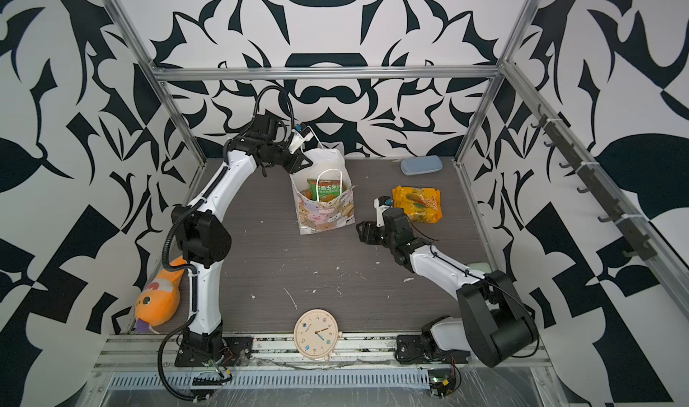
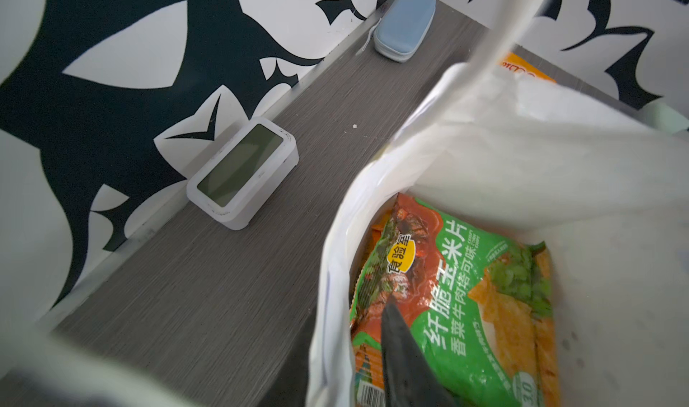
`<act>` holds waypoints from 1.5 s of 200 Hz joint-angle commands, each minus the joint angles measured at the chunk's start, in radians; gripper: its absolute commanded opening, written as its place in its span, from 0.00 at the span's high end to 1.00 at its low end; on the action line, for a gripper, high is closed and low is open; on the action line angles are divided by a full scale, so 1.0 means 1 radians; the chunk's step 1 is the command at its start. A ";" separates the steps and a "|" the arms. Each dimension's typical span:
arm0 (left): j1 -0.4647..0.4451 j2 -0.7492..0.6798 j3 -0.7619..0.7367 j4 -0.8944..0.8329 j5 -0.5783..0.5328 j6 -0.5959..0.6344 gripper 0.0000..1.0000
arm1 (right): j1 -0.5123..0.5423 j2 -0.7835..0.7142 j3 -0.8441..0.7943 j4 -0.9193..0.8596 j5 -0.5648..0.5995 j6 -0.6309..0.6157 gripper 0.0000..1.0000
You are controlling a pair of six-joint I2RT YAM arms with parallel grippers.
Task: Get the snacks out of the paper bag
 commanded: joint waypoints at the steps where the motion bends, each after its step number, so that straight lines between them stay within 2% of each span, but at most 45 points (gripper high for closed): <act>1: -0.013 -0.053 -0.036 -0.061 -0.027 0.055 0.83 | 0.032 0.043 0.037 0.048 0.046 0.054 0.33; 9: -0.017 -0.066 -0.046 -0.060 -0.032 0.064 0.87 | 0.044 0.067 0.047 0.046 0.057 0.073 0.33; 67: -0.034 -0.142 -0.143 -0.009 -0.022 0.069 1.00 | 0.110 0.276 0.184 0.101 0.118 0.174 0.39; 105: -0.039 -0.195 -0.200 0.032 -0.060 0.065 1.00 | 0.144 0.414 0.289 0.166 0.103 0.192 0.43; 157: -0.035 -0.273 -0.261 0.076 -0.184 0.106 1.00 | 0.192 0.589 0.457 0.244 0.074 0.181 0.44; 194: -0.031 -0.296 -0.264 0.078 -0.170 0.121 1.00 | 0.206 0.779 0.648 0.352 0.029 0.197 0.44; 210: -0.037 -0.314 -0.294 0.078 -0.155 0.119 1.00 | 0.205 0.820 0.700 0.373 0.046 0.216 0.44; 233: -0.044 -0.361 -0.410 0.109 -0.147 0.102 1.00 | 0.196 0.801 0.686 0.365 0.088 0.217 0.43; 251: -0.064 -0.411 -0.524 0.173 -0.148 0.076 1.00 | 0.178 0.791 0.662 0.342 0.030 0.221 0.42; 275: -0.102 -0.451 -0.620 0.222 -0.178 0.036 1.00 | 0.151 0.745 0.492 0.473 0.000 0.245 0.39; 300: -0.134 -0.464 -0.659 0.233 -0.223 0.000 1.00 | 0.124 0.709 0.387 0.486 -0.051 0.242 0.38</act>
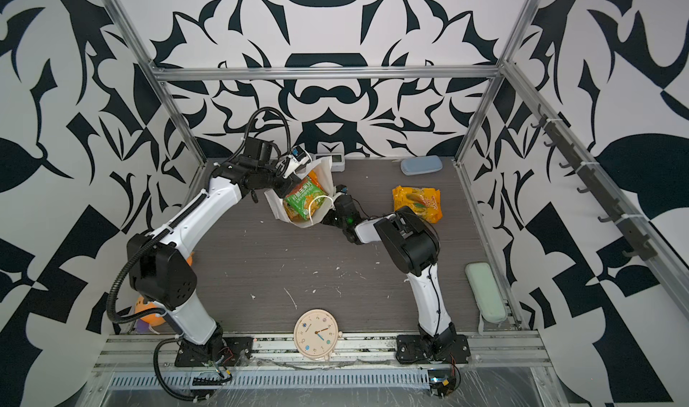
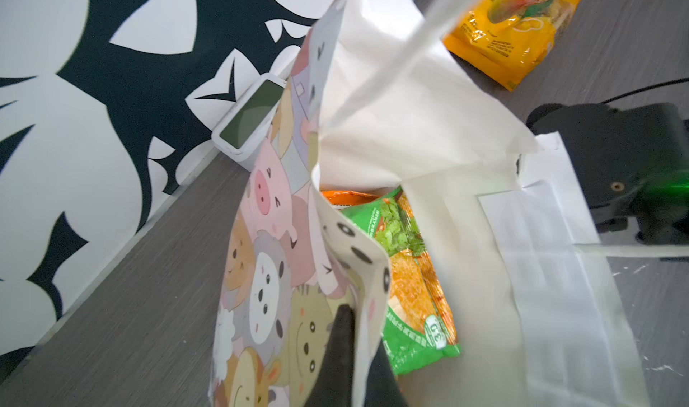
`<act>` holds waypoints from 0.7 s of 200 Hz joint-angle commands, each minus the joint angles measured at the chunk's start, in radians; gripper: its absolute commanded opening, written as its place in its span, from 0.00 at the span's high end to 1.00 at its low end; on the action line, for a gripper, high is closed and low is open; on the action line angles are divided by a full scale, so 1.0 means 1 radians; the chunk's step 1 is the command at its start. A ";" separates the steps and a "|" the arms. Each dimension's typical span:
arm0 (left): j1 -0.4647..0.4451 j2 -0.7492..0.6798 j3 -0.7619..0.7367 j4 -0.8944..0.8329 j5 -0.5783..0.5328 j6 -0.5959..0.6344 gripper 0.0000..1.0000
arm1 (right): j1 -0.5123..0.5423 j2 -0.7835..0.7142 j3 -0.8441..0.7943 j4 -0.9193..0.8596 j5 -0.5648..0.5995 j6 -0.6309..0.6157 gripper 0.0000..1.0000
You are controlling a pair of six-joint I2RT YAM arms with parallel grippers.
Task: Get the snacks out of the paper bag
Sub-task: 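Hold the tilted bag with the left gripper while the right gripper reaches inside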
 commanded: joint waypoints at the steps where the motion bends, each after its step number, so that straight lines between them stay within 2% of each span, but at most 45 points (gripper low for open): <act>1: -0.038 -0.021 -0.042 0.022 0.002 -0.045 1.00 | -0.028 -0.047 -0.079 0.047 -0.067 0.017 0.38; 21: -0.053 -0.025 -0.058 0.022 -0.029 -0.060 1.00 | -0.040 -0.129 -0.174 0.050 -0.086 -0.002 0.38; 36: -0.055 -0.027 -0.061 0.021 -0.043 -0.081 1.00 | -0.052 -0.242 -0.263 0.007 -0.048 -0.042 0.38; 67: -0.059 -0.044 -0.074 0.034 -0.032 -0.110 1.00 | -0.131 -0.583 -0.363 -0.225 0.029 -0.179 0.38; 85: -0.062 -0.046 -0.069 0.034 -0.026 -0.109 1.00 | -0.141 -0.734 -0.278 -0.433 0.024 -0.351 0.38; 101: -0.065 -0.047 -0.060 0.025 -0.023 -0.109 1.00 | -0.141 -0.788 -0.153 -0.580 -0.082 -0.482 0.37; 128: -0.073 -0.057 -0.064 0.028 -0.016 -0.111 1.00 | -0.138 -0.740 0.091 -0.773 -0.308 -0.587 0.40; 140: -0.078 -0.062 -0.070 0.030 -0.015 -0.111 1.00 | -0.132 -0.693 0.169 -0.800 -0.380 -0.591 0.47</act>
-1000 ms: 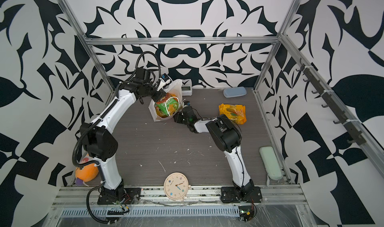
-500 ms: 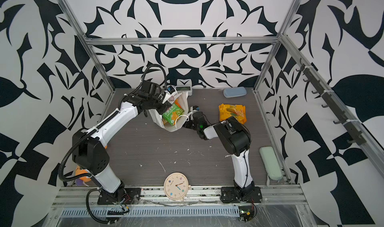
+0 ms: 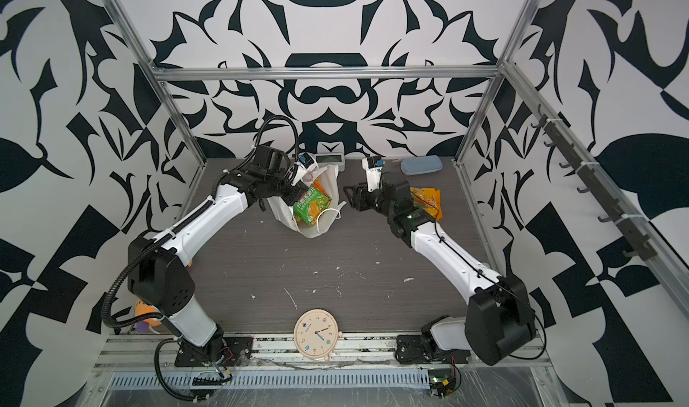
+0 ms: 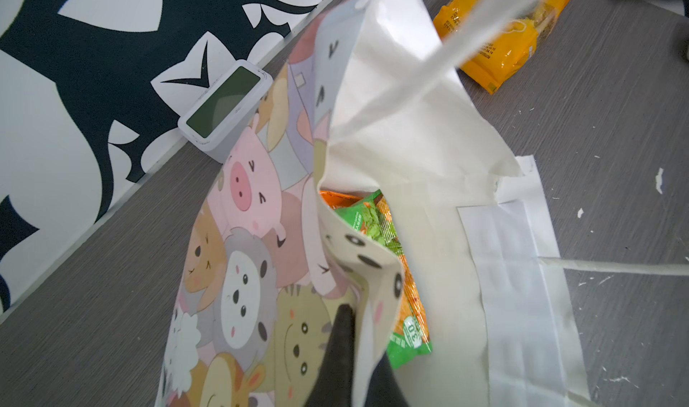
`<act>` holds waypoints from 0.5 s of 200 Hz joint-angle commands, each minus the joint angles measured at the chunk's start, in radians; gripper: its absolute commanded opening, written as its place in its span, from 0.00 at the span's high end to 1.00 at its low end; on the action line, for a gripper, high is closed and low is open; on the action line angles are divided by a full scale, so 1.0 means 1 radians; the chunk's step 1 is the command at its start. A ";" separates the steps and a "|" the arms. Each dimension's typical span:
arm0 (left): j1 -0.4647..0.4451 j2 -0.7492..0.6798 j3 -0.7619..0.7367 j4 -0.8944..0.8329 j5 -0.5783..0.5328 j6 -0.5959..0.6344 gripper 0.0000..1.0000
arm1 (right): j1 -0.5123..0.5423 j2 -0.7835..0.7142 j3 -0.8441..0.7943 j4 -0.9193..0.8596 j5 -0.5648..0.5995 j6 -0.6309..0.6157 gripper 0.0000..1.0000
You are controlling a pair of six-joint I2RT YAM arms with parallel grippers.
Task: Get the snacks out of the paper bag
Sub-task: 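Hold the tilted bag with the left gripper while the right gripper reaches inside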
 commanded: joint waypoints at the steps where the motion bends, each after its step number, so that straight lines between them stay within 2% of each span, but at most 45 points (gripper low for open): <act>1: -0.018 -0.038 -0.014 -0.007 0.031 -0.010 1.00 | 0.013 0.066 0.145 -0.198 -0.215 -0.128 0.47; 14: -0.023 -0.044 -0.022 -0.005 0.028 -0.012 1.00 | 0.039 0.115 0.199 -0.196 -0.250 -0.134 0.54; 29: -0.026 -0.057 -0.030 -0.002 0.023 -0.015 1.00 | 0.090 0.167 0.245 -0.212 -0.190 -0.166 0.61; 52: -0.026 -0.080 -0.049 0.011 0.004 -0.018 1.00 | 0.124 0.224 0.237 -0.184 -0.158 -0.168 0.62; 77: -0.026 -0.100 -0.069 0.021 0.000 -0.017 1.00 | 0.128 0.248 0.149 -0.135 -0.077 -0.134 0.63; 100: -0.026 -0.111 -0.094 0.037 0.007 -0.015 1.00 | 0.130 0.245 -0.004 0.060 0.005 -0.055 0.62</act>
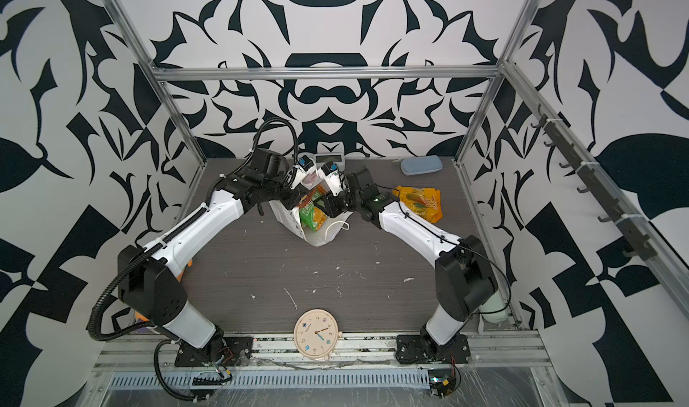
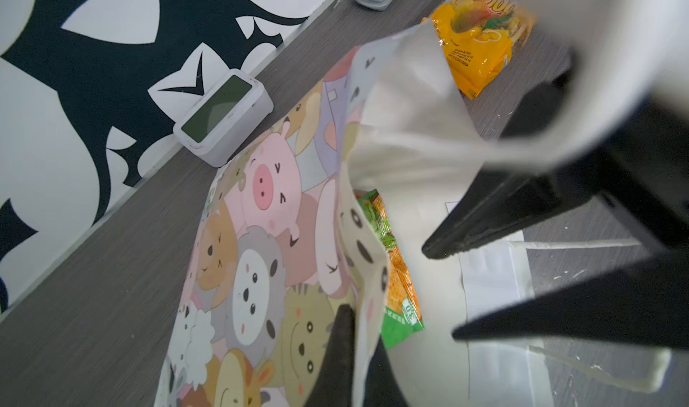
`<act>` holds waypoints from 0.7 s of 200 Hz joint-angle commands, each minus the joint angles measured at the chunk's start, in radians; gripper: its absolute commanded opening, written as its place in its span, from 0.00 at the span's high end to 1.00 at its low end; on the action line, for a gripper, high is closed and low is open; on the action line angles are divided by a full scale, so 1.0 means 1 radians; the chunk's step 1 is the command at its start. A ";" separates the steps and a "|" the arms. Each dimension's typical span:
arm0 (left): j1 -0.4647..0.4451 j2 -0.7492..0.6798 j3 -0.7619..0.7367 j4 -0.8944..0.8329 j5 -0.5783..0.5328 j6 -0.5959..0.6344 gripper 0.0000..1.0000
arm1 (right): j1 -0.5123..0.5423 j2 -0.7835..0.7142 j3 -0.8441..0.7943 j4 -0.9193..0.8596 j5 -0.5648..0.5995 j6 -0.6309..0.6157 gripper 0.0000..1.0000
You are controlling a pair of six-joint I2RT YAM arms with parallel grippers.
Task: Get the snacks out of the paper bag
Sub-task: 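Hold the tilted bag with the left gripper while the right gripper reaches inside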
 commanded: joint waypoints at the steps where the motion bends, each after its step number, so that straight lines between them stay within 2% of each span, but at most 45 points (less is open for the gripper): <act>1: -0.004 -0.034 -0.029 0.018 0.012 0.000 1.00 | -0.004 -0.029 -0.113 0.185 0.098 0.067 0.62; 15: -0.004 -0.034 -0.035 0.020 0.018 0.003 1.00 | -0.002 -0.022 -0.154 0.256 0.109 0.098 0.59; 39: -0.004 -0.036 -0.044 0.032 0.021 0.002 1.00 | 0.020 -0.006 -0.165 0.334 0.166 0.078 0.52; 73: -0.004 -0.039 -0.047 0.045 0.025 0.006 1.00 | 0.044 0.072 -0.084 0.351 0.210 0.006 0.38; 116: -0.004 -0.039 -0.053 0.059 0.027 0.008 1.00 | 0.059 0.209 -0.026 0.455 0.177 -0.018 0.28; 140: -0.005 -0.041 -0.054 0.059 0.026 0.014 1.00 | 0.070 0.267 -0.025 0.540 0.200 -0.013 0.21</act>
